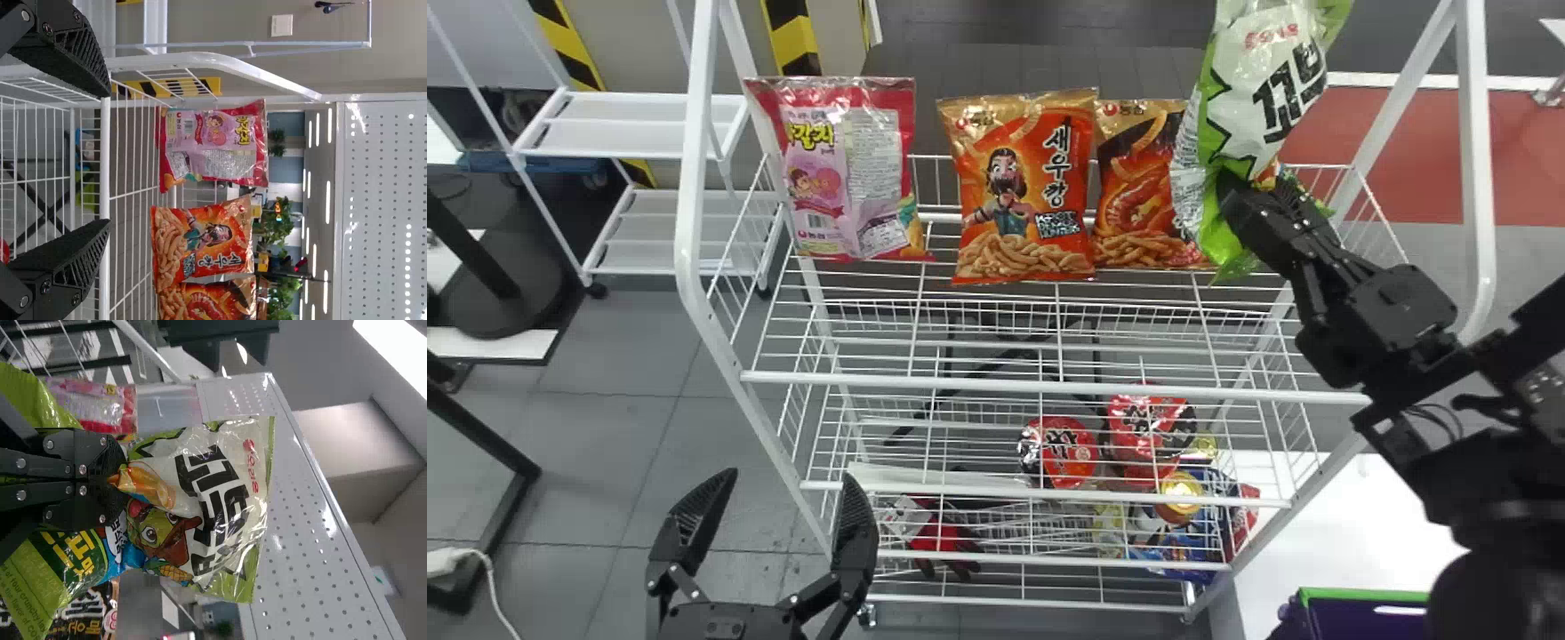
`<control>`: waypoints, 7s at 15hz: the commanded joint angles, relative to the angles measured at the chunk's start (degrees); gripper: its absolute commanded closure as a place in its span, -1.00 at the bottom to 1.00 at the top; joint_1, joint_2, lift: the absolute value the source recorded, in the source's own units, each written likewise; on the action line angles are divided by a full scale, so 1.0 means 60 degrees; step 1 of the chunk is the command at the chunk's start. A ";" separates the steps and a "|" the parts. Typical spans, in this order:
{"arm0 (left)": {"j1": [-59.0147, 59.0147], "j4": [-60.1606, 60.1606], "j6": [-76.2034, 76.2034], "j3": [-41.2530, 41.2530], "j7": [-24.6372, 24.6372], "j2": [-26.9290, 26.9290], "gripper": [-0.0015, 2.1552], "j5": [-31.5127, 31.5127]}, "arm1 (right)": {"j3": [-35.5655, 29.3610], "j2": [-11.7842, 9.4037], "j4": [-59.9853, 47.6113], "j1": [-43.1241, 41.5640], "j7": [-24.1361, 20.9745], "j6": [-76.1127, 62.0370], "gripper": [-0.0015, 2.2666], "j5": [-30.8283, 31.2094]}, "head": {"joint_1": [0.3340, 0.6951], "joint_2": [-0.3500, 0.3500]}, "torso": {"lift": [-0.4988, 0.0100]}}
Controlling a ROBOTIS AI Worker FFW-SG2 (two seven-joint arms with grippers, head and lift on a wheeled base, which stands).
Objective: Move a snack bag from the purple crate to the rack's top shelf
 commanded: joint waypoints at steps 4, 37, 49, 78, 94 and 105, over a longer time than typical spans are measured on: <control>0.0045 0.0043 -0.0154 0.0146 -0.0014 0.0025 -0.86 0.0058 | 0.0666 0.0009 0.2455 -0.0834 -0.1705 -0.2874 0.96 0.1139 | 1.00 0.02 | 0.96; -0.0014 0.0423 -0.0652 0.0454 -0.0058 0.0010 -0.86 0.0175 | -0.0345 0.0009 1.0057 -0.4862 -0.5133 -0.5950 0.96 0.3322 | 1.00 -0.25 | 0.96; -0.0043 0.0438 -0.0652 0.0439 -0.0088 -0.0019 -0.86 0.0175 | -0.0433 0.0009 1.0350 -0.4935 -0.5910 -0.5950 0.79 0.3849 | 1.00 -0.27 | 0.96; -0.0073 0.0482 -0.0652 0.0424 -0.0088 -0.0034 -0.86 0.0175 | -0.0550 0.0009 1.1830 -0.5463 -0.6408 -0.6595 -0.69 0.4113 | 1.00 -0.28 | 0.96; -0.0073 0.0292 -0.0565 0.0468 -0.0014 -0.0049 -0.86 0.0205 | 0.0797 0.0009 0.1341 0.0440 -0.4987 -0.1790 -0.93 0.3146 | 1.00 -0.16 | 0.96; -0.0131 0.0087 -0.0418 0.0512 0.0147 -0.0122 -0.86 0.0351 | 0.1076 -0.0952 -0.1486 0.5567 -0.3991 -0.2699 -0.93 0.1403 | 1.00 0.05 | 0.96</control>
